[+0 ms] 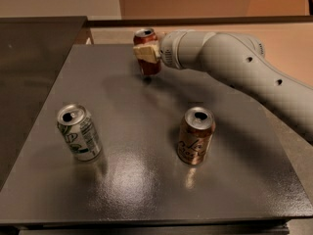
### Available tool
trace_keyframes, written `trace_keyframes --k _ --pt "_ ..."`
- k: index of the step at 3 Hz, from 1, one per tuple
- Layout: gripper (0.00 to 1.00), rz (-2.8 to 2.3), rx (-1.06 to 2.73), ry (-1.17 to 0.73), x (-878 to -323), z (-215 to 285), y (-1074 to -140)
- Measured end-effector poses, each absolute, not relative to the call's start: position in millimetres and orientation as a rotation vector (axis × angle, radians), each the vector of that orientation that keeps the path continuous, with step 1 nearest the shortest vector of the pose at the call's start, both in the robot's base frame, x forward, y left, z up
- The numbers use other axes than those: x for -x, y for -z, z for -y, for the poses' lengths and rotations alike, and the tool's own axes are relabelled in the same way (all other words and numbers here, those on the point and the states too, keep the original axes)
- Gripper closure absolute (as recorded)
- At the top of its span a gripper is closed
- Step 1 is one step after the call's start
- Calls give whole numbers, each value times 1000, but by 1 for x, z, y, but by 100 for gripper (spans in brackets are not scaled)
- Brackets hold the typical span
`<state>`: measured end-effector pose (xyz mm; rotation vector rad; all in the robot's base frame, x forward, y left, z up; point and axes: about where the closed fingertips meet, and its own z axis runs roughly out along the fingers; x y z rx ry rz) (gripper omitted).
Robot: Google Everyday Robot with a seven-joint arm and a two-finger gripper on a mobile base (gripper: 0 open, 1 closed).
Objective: Place coke can upright
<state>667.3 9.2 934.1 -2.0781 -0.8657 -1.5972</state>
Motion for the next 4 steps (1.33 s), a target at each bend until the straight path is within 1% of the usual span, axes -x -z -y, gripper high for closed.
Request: trace_keyframes --k 1,3,4 --pt "58 845 2060 1640 -667 -5 -929" --pt "13 818 2053 1652 -668 1 -917" --pt "0 820 2051 1651 -668 -1 -917"
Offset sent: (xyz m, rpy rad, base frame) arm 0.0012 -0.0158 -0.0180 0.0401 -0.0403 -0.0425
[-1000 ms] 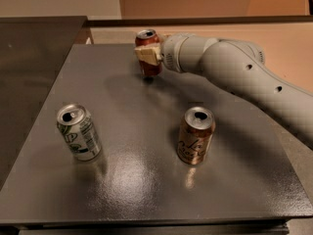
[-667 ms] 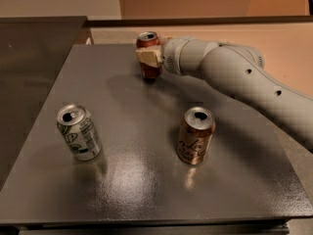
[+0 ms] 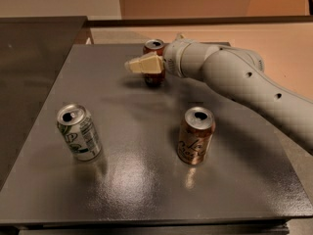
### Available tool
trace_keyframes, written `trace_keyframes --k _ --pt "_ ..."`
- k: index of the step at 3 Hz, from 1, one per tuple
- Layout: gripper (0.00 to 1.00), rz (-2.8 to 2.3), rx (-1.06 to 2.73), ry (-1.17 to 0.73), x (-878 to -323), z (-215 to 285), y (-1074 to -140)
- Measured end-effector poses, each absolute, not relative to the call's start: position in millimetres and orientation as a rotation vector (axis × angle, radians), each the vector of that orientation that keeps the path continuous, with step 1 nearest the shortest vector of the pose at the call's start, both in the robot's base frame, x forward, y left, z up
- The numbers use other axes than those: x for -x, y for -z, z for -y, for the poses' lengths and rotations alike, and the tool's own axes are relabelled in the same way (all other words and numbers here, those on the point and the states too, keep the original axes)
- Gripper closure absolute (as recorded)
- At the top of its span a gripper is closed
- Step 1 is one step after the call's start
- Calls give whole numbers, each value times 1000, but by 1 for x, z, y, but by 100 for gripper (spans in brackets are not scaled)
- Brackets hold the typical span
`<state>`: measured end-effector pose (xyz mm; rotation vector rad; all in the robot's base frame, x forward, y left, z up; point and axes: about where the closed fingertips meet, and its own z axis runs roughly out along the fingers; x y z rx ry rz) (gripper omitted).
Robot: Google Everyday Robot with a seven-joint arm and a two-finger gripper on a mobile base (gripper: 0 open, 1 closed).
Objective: Place coke can upright
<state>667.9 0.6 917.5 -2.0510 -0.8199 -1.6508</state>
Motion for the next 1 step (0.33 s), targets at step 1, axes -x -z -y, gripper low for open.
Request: trace_keyframes --k 1 --pt "0 820 2051 1651 -668 -1 -917"
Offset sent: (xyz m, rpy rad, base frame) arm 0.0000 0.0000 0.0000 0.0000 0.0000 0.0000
